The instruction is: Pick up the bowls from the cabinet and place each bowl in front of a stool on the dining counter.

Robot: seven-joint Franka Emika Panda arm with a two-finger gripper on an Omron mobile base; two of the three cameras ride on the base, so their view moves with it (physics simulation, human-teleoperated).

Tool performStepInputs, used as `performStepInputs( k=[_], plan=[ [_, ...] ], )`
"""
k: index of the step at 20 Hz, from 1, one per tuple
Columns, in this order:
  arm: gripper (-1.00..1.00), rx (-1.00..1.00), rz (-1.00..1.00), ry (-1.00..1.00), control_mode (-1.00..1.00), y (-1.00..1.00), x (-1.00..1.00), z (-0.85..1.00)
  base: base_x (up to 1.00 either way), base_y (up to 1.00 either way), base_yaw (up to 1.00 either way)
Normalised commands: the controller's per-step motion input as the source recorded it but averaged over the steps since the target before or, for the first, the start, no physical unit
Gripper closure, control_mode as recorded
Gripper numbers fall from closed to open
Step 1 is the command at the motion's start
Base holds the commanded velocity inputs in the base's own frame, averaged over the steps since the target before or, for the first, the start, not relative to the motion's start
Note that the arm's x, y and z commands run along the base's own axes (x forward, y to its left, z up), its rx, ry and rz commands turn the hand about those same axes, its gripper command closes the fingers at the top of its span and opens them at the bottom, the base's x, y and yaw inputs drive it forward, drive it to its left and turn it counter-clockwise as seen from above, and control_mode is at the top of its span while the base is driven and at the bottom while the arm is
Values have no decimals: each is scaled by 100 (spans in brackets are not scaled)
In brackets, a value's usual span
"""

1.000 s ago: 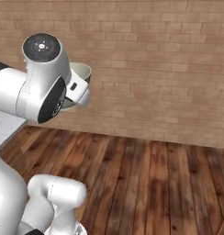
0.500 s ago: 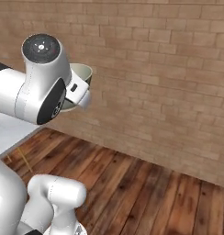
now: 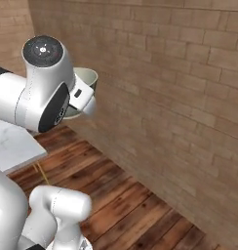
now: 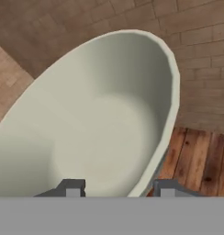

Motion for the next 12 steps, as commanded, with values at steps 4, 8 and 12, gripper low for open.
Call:
performStepInputs(
  k=[4, 8, 12],
  plan=[
    [100, 0, 0, 0, 100, 0, 0, 0, 100, -52, 57],
    [100, 0, 0, 0, 100, 0, 0, 0, 100, -49, 57],
    [100, 0, 0, 0, 100, 0, 0, 0, 100, -48, 56]
  ],
)
